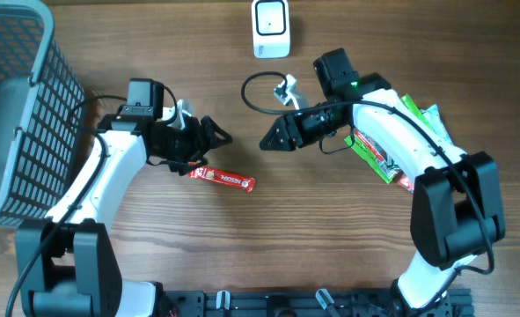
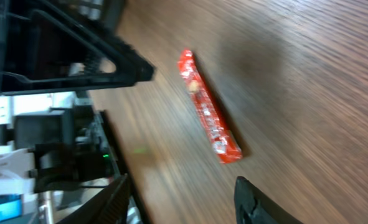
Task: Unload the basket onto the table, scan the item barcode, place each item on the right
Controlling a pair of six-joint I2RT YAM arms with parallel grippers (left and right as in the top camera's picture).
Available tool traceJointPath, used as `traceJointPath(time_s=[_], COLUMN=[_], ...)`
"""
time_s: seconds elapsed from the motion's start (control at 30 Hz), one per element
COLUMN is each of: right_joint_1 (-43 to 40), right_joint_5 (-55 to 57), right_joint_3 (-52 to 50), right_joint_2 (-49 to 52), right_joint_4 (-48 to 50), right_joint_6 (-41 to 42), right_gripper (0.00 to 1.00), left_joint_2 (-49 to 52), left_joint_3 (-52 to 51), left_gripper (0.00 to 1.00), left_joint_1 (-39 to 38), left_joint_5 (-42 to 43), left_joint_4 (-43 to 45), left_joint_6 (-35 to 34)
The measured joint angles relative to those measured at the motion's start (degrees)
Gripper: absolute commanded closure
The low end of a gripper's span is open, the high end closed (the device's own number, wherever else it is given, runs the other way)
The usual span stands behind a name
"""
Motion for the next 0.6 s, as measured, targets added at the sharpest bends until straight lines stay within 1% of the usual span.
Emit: traceJointPath(time_s=[0.03,0.07,0.1,0.13,0.17,0.23,0.37,0.5,0.57,0.6], right_joint_1=[0.0,0.0,0.0,0.0,0.0,0.1,1.7,5.0,7.2,8.5], right_joint_5=[0.9,1.9,2.3,2.7,2.8,4.3,11.1,16.7,19.3,20.9], right_joint_3=[-0.8,-2.2,-3.4,-4.5,-5.4,-7.7,-8.6,-8.6,-8.6,-8.6], right_joint_2=[0.0,0.0,-0.1,-0.1,-0.1,-0.1,-0.1,-0.1,-0.1,-0.1], right_joint_4=[0.2,1.1,3.2,4.9,5.7,7.6,8.1,9.5,11.0,12.0], right_joint_6=[0.0,0.0,0.3,0.7,1.1,1.9,2.6,2.6,2.6,2.6], right_gripper=[0.39,0.38,0.41,0.45,0.47,0.48,0.44,0.44,0.45,0.46], left_joint_2=[0.0,0.0,0.0,0.0,0.0,0.0,0.0,0.0,0.0,0.0], left_joint_3=[0.0,0.0,-0.1,-0.3,-0.8,-2.8,-7.4,-8.5,-8.7,-9.2], left_gripper=[0.06,0.11,0.17,0.20,0.21,0.22,0.21,0.21,0.22,0.25], left_joint_1=[-0.6,-1.3,-2.0,-2.9,-3.8,-5.7,-7.2,-7.2,-7.2,-7.2], left_joint_5=[-3.2,-5.2,-6.5,-7.8,-9.3,-12.9,-16.5,-18.1,-19.2,-19.6], left_joint_4=[-1.5,-3.2,-3.6,-3.6,-3.2,-0.7,4.5,5.8,6.3,6.9], left_joint_6=[0.2,0.0,-0.3,-0.9,-2.2,-4.3,-8.1,-9.5,-9.7,-10.0])
